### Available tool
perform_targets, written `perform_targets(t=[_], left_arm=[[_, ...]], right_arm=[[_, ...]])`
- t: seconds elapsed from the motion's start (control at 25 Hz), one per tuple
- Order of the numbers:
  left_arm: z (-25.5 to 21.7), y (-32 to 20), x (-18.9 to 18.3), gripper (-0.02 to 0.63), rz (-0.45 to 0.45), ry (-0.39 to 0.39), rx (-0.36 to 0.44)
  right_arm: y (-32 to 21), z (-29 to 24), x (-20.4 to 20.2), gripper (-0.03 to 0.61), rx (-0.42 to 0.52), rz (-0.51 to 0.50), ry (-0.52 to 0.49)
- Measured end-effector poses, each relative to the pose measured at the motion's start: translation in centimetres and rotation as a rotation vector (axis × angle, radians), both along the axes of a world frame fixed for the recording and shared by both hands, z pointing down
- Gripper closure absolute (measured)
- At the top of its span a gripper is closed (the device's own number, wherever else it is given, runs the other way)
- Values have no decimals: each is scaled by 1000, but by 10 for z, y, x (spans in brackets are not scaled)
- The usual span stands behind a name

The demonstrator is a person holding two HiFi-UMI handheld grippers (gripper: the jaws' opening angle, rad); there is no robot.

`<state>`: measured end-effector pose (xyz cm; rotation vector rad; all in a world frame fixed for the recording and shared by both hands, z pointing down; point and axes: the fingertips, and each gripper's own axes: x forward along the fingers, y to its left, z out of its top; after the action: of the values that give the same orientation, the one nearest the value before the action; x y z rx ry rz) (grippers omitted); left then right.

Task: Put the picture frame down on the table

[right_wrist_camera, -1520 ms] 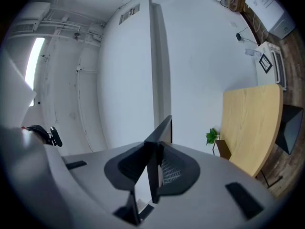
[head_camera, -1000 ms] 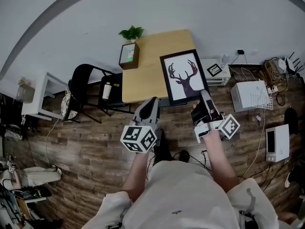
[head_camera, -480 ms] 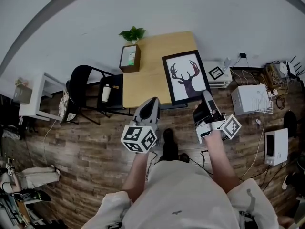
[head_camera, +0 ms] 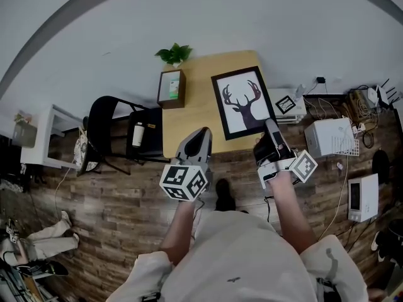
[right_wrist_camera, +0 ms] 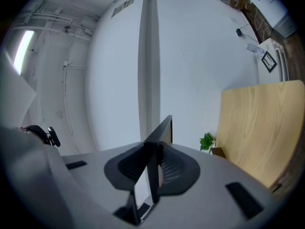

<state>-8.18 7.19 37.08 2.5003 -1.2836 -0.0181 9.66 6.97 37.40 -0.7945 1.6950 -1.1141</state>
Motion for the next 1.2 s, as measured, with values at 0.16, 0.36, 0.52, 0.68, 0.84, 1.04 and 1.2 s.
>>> perform_targets(t=[0.16,0.36,0.52,0.68,0.84,1.04,1.2], left_arm=[[-2,-26,-4,606,20,5,0],[-2,-54,-13,606,41,11,2],[1,-77,-25,606,47,15,-2],[6,-90,-32,606,56,15,-12],[12,-95,-33,606,56,14,-22],[16,-106,-34,606,42,10,-35],[17,-122,-32,606,24,9,-44]], right_arm=[[-23,-3,-4,517,2,19,3],[-50,-4,-14,517,-3,36,23],[-70,1,-26,517,-12,41,33],[-82,10,-35,517,-32,42,31],[-87,18,-38,517,-49,37,25],[-102,22,-38,517,-58,22,20],[-122,27,-36,517,-67,-3,24]])
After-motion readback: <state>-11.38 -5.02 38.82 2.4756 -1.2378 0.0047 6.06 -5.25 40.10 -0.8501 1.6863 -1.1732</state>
